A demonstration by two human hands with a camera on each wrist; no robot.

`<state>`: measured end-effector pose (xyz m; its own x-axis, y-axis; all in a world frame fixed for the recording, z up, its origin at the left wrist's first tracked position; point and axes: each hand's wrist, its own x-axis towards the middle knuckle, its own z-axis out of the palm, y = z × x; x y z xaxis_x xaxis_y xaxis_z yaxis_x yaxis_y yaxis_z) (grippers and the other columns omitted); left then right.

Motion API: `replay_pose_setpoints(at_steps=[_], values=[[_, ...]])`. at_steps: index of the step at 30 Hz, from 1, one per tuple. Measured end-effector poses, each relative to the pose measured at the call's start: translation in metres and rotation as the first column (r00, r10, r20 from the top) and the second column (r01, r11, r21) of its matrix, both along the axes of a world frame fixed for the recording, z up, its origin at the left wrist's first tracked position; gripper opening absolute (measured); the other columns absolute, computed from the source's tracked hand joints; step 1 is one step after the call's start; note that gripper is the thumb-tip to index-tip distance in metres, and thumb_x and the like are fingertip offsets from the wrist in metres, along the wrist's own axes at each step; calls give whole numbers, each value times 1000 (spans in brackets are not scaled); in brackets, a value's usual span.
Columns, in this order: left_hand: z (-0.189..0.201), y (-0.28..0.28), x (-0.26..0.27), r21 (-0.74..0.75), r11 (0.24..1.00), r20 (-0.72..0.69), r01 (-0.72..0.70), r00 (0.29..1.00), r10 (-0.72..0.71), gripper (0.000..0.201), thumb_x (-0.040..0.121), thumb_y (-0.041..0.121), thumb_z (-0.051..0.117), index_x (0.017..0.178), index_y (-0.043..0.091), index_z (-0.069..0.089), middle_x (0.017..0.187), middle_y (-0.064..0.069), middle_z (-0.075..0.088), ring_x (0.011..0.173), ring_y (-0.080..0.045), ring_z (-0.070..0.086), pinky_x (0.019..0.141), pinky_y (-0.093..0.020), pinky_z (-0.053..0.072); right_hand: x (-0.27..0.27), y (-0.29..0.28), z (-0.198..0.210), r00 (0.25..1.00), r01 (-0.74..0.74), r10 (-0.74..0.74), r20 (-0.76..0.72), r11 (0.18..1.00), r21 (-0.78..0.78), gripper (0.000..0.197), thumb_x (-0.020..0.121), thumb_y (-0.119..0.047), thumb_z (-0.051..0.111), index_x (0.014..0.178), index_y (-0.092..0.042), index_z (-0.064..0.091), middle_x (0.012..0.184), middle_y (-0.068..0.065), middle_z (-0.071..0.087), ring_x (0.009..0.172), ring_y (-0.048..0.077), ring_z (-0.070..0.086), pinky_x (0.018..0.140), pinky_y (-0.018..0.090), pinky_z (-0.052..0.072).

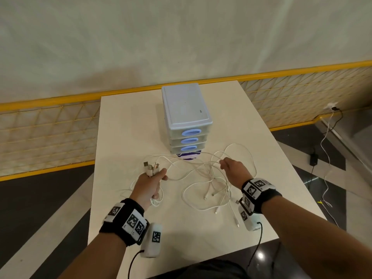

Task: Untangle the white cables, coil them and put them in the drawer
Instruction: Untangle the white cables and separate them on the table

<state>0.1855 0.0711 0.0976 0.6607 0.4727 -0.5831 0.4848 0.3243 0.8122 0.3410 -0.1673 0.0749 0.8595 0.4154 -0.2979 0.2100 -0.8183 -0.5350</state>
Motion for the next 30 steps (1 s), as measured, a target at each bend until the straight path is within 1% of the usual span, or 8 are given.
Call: replay_pose_setpoints(at_steps=[5, 10, 13, 16, 19, 22, 26, 30], values=[[7, 2, 0, -93, 988, 165, -121, 977, 135, 30, 92, 23, 58, 66, 11, 51, 37, 10, 26, 32, -6, 20, 37, -16, 19, 9, -18, -9, 998, 23, -26, -54, 998, -58, 30, 97, -30, 39, 102, -5, 55, 97, 19, 66, 94, 36, 59, 75, 36, 42], [13, 21, 3, -190, 943, 254, -275, 914, 318, 36, 93, 24, 56, 59, 19, 43, 40, 10, 27, 34, -7, 22, 40, -19, 21, 15, -46, -13, 994, 95, -98, -40, 994, -58, 38, 91, -21, 53, 128, -14, 48, 120, 13, 57, 111, 27, 55, 94, 34, 41], [11, 33, 4, -244, 916, 273, -318, 884, 379, 42, 92, 29, 57, 56, 22, 36, 42, 9, 25, 36, -8, 22, 41, -20, 23, 14, -66, -22, 988, 149, -152, -13, 980, -132, 25, 87, -15, 55, 112, -10, 55, 112, 14, 59, 104, 29, 57, 87, 32, 41], [10, 33, 4, -242, 917, 283, -318, 881, 380, 44, 92, 29, 57, 56, 22, 32, 43, 9, 24, 36, -9, 21, 42, -21, 22, 4, -74, -32, 990, 23, -61, -124, 957, -288, 16, 85, -17, 58, 100, -13, 60, 107, 10, 66, 102, 27, 58, 80, 27, 40], [12, 20, 6, -205, 933, 289, -295, 893, 346, 40, 92, 23, 57, 59, 22, 35, 43, 9, 25, 36, -8, 21, 41, -21, 21, -9, -69, -44, 972, -111, 27, -234, 928, -355, 20, 81, -19, 63, 101, -17, 63, 108, 5, 65, 102, 23, 59, 82, 26, 43], [13, 7, 8, -177, 942, 280, -285, 903, 326, 42, 91, 18, 58, 58, 23, 32, 42, 9, 25, 35, -8, 21, 41, -20, 21, -15, -60, -48, 958, -190, 80, -277, 897, -399, 22, 78, -23, 67, 99, -20, 59, 101, 0, 58, 93, 23, 61, 76, 28, 46], [12, -4, 10, -154, 943, 267, -294, 907, 326, 44, 90, 14, 59, 54, 23, 36, 41, 9, 26, 35, -8, 22, 40, -20, 21, -18, -51, -49, 956, -253, 152, -251, 863, -438, 21, 81, -21, 58, 99, -13, 62, 109, 6, 63, 99, 26, 61, 81, 33, 49], [12, -6, 11, -135, 946, 259, -295, 911, 321, 43, 89, 13, 60, 54, 22, 36, 40, 10, 26, 35, -8, 22, 40, -20, 22, -22, -49, -44, 954, -255, 154, -256, 866, -430, 19, 86, -21, 53, 100, -10, 59, 112, 11, 62, 104, 30, 58, 80, 32, 44]])
